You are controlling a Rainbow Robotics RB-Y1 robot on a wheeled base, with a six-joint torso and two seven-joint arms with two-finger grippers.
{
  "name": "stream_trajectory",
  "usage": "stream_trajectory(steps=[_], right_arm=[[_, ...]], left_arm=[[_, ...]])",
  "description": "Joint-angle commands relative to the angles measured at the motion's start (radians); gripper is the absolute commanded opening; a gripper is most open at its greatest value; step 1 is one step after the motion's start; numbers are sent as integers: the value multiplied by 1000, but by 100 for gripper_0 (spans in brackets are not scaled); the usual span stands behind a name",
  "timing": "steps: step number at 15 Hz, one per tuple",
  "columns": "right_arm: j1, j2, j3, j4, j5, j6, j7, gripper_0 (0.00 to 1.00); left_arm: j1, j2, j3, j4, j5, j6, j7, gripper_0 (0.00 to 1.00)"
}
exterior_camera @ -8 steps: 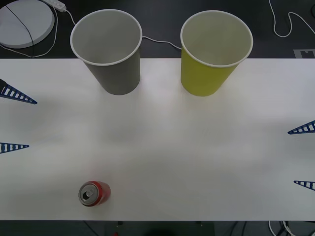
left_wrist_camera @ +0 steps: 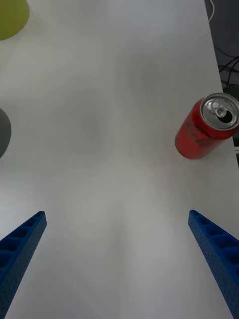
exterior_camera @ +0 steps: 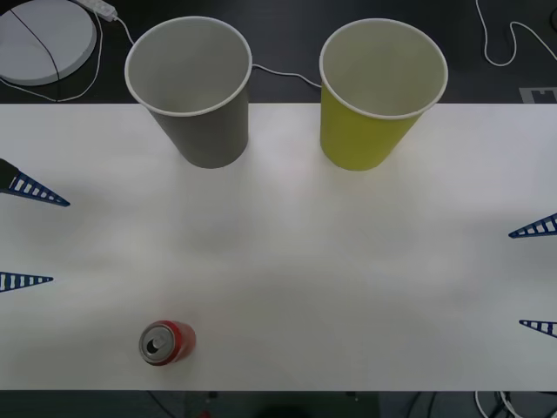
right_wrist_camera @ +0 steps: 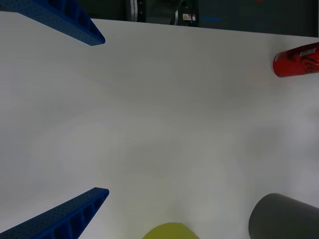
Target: Put the can into the green bin and the plastic bottle into the gray bin
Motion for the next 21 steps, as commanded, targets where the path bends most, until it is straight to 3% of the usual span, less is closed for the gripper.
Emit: stream_trajectory(steps=[1,8,11,21], right_arm=[[0,0,0,0,0,0,0,100],[0,0,0,0,0,0,0,100],[0,0,0,0,0,0,0,100],[0,0,0,0,0,0,0,100]], left_arm=[[4,3,-4,0,8,0,0,100],[107,-18,-7,11,84,0,-51,100],[127,-43,-15,54,106,0,-151,100],[125,-43,-223,316,287,66,-461,100]])
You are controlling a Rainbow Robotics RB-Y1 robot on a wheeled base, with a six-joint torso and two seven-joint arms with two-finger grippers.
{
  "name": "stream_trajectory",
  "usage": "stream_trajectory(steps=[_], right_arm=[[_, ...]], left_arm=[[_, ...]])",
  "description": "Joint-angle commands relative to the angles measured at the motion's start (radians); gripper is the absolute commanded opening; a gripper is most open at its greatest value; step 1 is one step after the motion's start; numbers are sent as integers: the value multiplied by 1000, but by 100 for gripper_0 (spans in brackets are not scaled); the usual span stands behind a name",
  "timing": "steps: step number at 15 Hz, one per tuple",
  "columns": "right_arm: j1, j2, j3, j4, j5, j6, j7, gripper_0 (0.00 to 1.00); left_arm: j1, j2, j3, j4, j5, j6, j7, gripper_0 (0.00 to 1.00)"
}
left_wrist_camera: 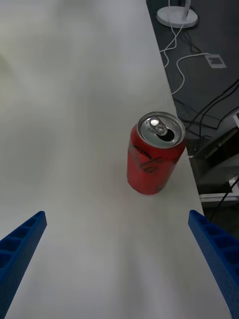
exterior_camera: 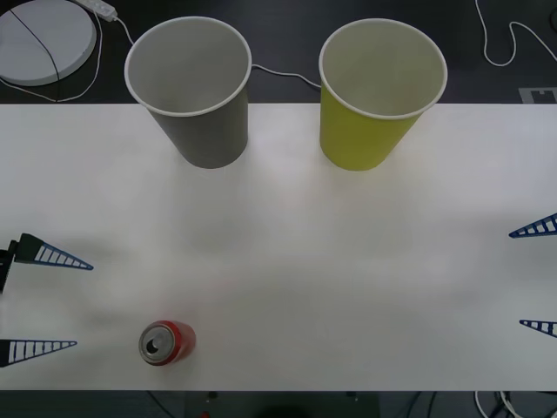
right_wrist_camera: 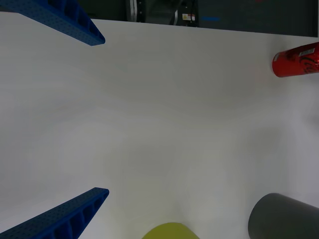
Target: Put the can into the green bin and the plastic bottle into the gray bin
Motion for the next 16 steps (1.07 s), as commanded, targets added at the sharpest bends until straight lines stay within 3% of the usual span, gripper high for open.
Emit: stream_trajectory(steps=[1,16], right_arm=[[0,0,0,0,0,0,0,100],[0,0,0,0,0,0,0,100]], left_arm=[[-4,0,-42,56,39,6,-65,100],[-7,-138,-118,257,46,4,-327,100]])
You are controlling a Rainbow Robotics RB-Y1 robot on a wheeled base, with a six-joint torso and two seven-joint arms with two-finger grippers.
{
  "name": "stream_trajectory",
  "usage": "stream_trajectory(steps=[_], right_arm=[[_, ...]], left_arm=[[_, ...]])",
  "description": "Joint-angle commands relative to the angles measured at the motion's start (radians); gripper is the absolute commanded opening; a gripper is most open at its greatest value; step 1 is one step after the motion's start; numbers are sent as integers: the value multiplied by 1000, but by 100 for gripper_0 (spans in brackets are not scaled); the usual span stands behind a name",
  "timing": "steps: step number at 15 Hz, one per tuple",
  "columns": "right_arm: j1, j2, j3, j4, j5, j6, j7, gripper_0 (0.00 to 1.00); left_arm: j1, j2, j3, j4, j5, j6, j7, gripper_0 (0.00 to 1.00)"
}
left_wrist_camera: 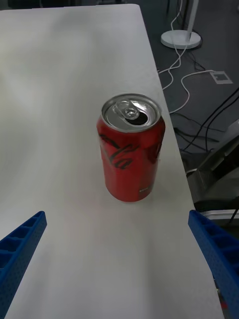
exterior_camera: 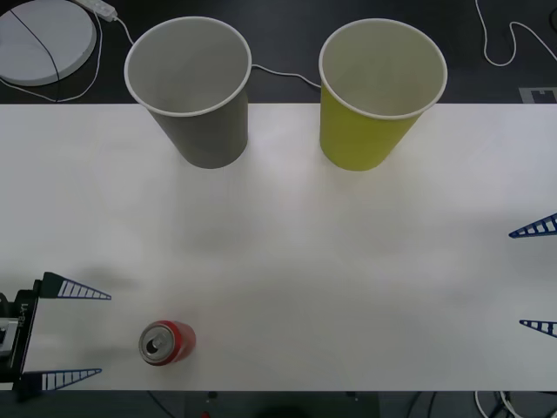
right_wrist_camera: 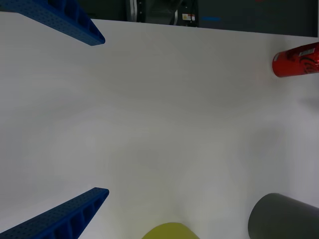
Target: Put the can into the green bin and the plastic bottle into the gray bin
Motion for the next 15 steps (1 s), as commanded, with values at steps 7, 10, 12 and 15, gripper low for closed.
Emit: stream_trajectory(steps=[7,10,12,15], right_arm=[[0,0,0,0,0,0,0,100],[0,0,0,0,0,0,0,100],[0,0,0,0,0,0,0,100],[0,0,0,0,0,0,0,100]], left_arm=[[20,-99,-32,54,20,4,-20,100],[25,-138,-32,55,29,21,7,100],[26,-164,-32,55,35,31,25,100],[25,-208,-32,55,41,40,46,100]])
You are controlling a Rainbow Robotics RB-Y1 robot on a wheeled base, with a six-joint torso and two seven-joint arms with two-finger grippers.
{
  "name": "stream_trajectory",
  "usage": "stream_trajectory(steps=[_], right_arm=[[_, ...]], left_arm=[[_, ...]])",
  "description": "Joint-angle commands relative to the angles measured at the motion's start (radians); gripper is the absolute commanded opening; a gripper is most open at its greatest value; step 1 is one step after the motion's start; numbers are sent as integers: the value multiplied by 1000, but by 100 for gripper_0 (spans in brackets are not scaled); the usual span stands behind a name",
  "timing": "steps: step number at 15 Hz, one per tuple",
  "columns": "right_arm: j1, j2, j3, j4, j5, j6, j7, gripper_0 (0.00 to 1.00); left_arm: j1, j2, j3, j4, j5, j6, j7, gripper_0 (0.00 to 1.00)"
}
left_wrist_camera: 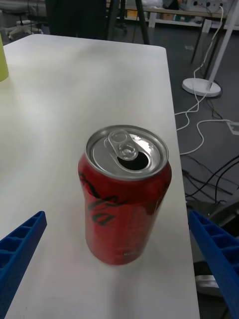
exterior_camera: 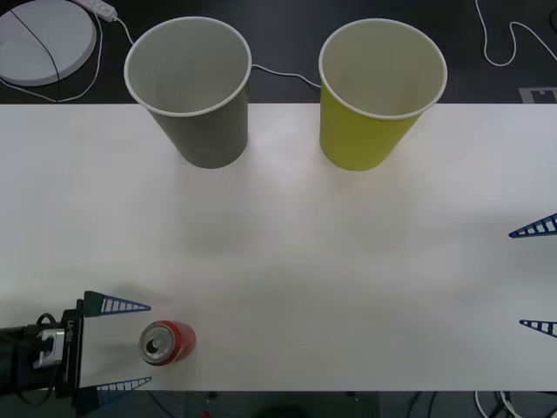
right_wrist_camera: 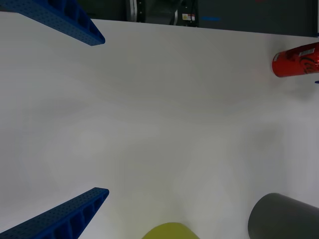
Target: Put the can into the green bin and the plastic bottle into the gray bin
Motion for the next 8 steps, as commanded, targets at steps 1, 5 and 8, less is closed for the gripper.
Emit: stream_trajectory(steps=[1,5,8], right_arm=[[0,0,0,0,0,0,0,100],[0,0,0,0,0,0,0,100],[0,0,0,0,0,0,0,100]], left_arm=[[-1,-45,0,0,3,5,18,100],[-3,-100,0,0,-12,28,24,100],[-6,-132,0,0,-31,45,25,100]])
